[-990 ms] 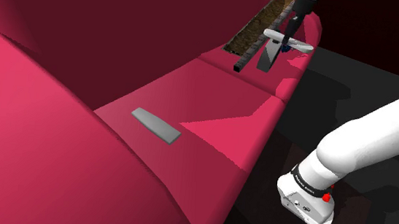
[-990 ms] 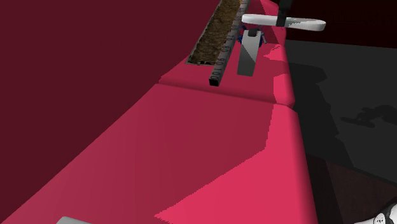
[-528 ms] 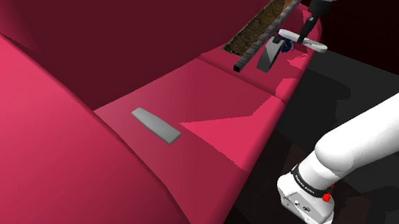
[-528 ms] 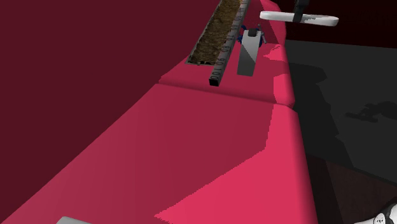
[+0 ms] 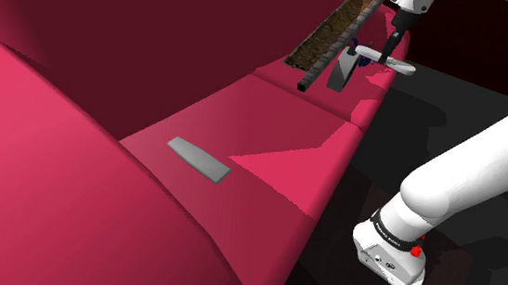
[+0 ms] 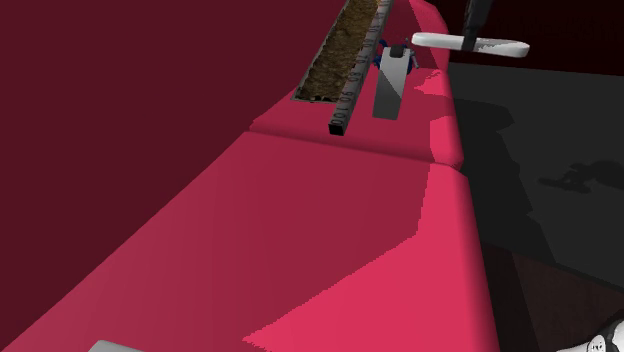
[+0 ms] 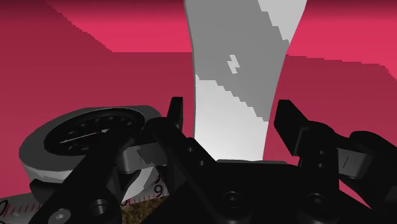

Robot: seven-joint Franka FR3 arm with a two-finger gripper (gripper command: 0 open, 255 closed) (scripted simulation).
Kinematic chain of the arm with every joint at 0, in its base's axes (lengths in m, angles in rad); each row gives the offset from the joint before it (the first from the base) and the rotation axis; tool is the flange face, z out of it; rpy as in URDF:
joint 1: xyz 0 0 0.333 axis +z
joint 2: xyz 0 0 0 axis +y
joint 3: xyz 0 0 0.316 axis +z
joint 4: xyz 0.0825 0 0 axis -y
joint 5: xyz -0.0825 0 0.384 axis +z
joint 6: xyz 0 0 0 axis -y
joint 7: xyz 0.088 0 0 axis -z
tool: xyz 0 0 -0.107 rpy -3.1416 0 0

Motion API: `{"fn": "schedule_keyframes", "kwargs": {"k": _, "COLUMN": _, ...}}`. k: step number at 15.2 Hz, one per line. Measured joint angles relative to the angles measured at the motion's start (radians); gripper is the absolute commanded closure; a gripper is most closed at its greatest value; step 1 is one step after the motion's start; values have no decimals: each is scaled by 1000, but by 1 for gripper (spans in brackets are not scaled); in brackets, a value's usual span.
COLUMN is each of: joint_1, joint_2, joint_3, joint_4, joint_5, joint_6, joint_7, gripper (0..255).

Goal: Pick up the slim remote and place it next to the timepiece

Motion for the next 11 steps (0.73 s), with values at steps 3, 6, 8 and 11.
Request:
{"fn": "schedule_keyframes", "kwargs": {"k": 3, "joint_1": -2, "joint_2": -4, "joint_3": -3, "joint_4": -41, "joint_5": -3, "joint_6": 38, "joint_7": 0, "gripper": 255}}
{"fn": "schedule_keyframes", "kwargs": {"k": 6, "joint_1": -2, "joint_2": 2, "joint_3": -5, "joint_4": -78, "joint_5": -2, "joint_6": 80, "joint_7": 2, "gripper": 255}}
{"fn": "schedule_keyframes", "kwargs": {"k": 8, "joint_1": -4, "joint_2": 4, "joint_3": -8, "joint_4": -105, "joint_5": -2, "joint_6": 109, "joint_7": 0, "gripper": 255}}
{"fn": "schedule_keyframes", "kwargs": {"k": 11, "joint_1": -4, "joint_2": 4, "joint_3": -7, "joint_4": -142, "joint_5": -3, "joint_6": 146, "joint_7": 4, "gripper": 255}}
